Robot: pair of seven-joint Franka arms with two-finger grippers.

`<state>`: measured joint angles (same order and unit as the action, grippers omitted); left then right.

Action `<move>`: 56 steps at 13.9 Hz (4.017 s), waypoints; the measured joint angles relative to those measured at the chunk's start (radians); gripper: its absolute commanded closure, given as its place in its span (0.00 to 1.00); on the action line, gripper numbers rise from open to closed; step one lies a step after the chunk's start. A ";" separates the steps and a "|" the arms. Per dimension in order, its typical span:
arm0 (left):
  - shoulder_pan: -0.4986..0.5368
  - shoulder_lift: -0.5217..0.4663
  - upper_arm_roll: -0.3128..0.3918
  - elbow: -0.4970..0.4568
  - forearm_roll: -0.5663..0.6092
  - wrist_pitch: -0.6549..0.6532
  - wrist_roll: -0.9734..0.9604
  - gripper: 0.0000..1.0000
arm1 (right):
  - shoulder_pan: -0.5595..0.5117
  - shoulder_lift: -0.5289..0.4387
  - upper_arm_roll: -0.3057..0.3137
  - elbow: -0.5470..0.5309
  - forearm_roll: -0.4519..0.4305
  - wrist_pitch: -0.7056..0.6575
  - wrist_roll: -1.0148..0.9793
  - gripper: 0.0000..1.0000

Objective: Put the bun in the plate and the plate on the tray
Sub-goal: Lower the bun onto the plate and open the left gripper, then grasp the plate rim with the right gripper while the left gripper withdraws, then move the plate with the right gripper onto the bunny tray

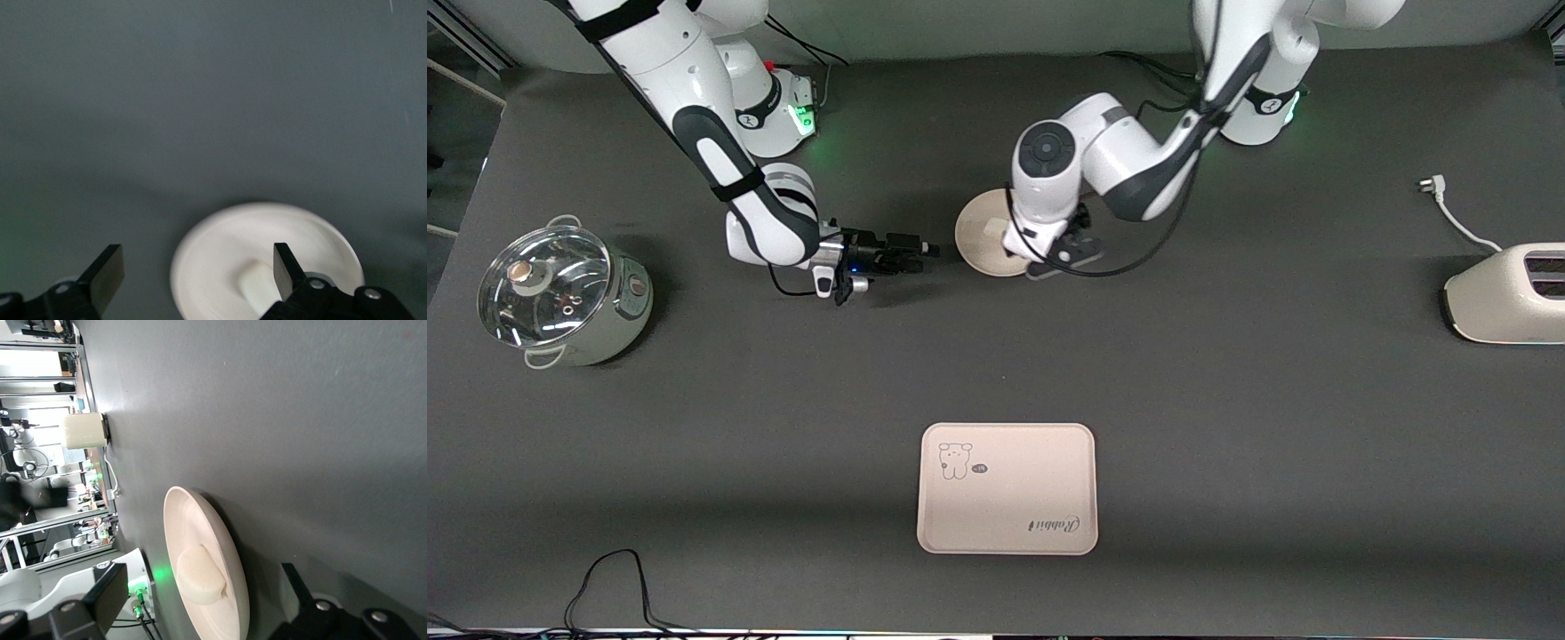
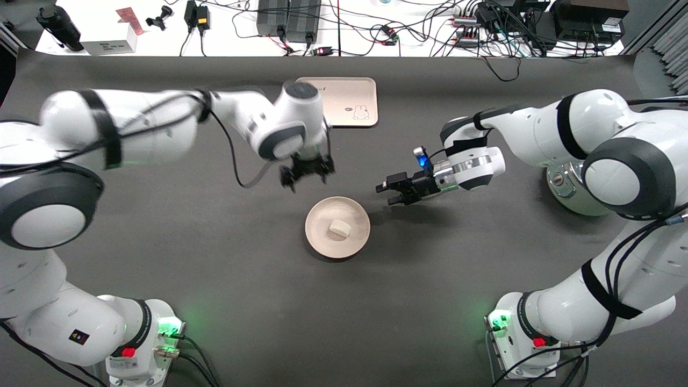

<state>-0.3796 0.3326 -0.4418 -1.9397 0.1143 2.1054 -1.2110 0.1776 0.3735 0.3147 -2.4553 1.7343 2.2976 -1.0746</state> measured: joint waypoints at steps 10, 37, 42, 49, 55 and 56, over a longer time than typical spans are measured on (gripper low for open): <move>0.513 -0.095 0.010 0.217 0.018 -0.359 0.745 0.00 | 0.045 0.045 0.152 -0.011 0.266 0.202 -0.164 0.31; 0.290 -0.228 0.484 0.342 -0.040 -0.543 1.067 0.00 | 0.067 0.058 0.149 0.185 0.208 0.392 -0.036 1.00; 0.370 -0.228 0.434 0.341 -0.062 -0.543 1.081 0.00 | 0.029 0.068 0.121 0.286 -0.097 0.393 0.226 1.00; 0.392 -0.228 0.403 0.342 -0.063 -0.543 1.086 0.00 | 0.017 0.182 -0.013 0.590 -0.565 0.259 0.646 1.00; 0.392 -0.227 0.389 0.345 -0.069 -0.555 1.077 0.00 | 0.018 0.386 -0.020 1.001 -1.006 0.177 1.030 1.00; 0.392 -0.225 0.386 0.350 -0.070 -0.555 1.065 0.00 | 0.018 0.430 -0.020 1.065 -1.041 0.169 1.060 1.00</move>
<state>0.0123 0.1073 -0.0562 -1.5892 0.0447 1.5501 -0.1456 0.1953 0.8039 0.2947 -1.3905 0.6935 2.4671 -0.0146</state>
